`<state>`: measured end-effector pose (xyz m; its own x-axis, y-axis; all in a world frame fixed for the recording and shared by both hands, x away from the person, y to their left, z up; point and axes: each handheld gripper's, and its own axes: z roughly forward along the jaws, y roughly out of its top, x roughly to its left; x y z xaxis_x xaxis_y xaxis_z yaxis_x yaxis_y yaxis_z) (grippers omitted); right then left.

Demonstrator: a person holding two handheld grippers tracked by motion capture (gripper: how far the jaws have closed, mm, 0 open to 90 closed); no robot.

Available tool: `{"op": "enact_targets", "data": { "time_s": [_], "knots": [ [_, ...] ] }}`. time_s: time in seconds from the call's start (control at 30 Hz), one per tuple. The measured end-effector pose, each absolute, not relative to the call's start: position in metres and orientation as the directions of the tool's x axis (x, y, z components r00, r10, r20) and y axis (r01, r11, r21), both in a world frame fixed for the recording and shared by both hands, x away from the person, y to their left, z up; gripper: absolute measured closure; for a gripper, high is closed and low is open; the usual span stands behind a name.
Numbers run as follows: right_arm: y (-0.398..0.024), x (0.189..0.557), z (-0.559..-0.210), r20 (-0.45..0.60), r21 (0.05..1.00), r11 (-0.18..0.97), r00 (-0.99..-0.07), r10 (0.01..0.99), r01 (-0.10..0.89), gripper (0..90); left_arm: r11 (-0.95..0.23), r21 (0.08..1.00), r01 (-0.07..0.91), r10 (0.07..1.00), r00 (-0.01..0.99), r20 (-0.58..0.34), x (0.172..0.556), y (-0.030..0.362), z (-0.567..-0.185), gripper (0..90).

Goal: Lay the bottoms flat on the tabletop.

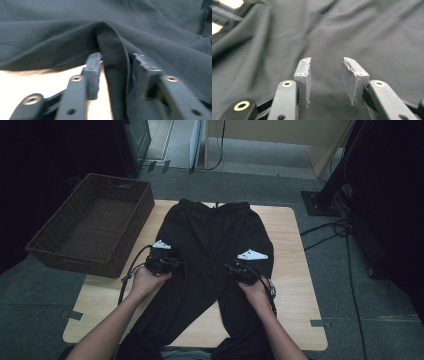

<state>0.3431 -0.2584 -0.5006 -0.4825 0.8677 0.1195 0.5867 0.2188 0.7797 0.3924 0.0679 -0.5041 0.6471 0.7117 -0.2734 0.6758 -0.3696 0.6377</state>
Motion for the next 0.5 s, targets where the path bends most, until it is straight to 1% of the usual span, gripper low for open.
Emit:
{"op": "enact_targets", "data": {
  "time_s": [0.03,0.17,0.27,0.43,0.5],
  "knots": [
    [-0.261,0.347,-0.501,0.127,0.775,0.207,-0.468,0.874,0.597,59.4,-0.382,0.635,0.672,0.705,0.656,-0.27,0.392,0.068,-0.505,72.0],
    [-0.271,0.359,-0.503,0.119,0.779,0.184,-0.429,0.895,0.599,59.6,-0.358,0.651,0.669,0.694,0.657,-0.295,0.385,0.07,-0.503,86.9],
    [-0.278,0.365,-0.504,0.12,0.783,0.168,-0.41,0.904,0.6,63.2,-0.366,0.654,0.662,0.672,0.674,-0.306,0.373,0.075,-0.501,88.8],
    [-0.28,0.376,-0.508,0.149,0.762,0.144,-0.389,0.909,0.631,62.6,-0.368,0.652,0.663,0.667,0.676,-0.312,0.346,0.086,-0.499,88.9],
    [-0.279,0.38,-0.509,0.154,0.761,0.136,-0.381,0.912,0.634,64.5,-0.365,0.648,0.668,0.672,0.671,-0.314,0.337,0.091,-0.5,88.9]
  ]
}}
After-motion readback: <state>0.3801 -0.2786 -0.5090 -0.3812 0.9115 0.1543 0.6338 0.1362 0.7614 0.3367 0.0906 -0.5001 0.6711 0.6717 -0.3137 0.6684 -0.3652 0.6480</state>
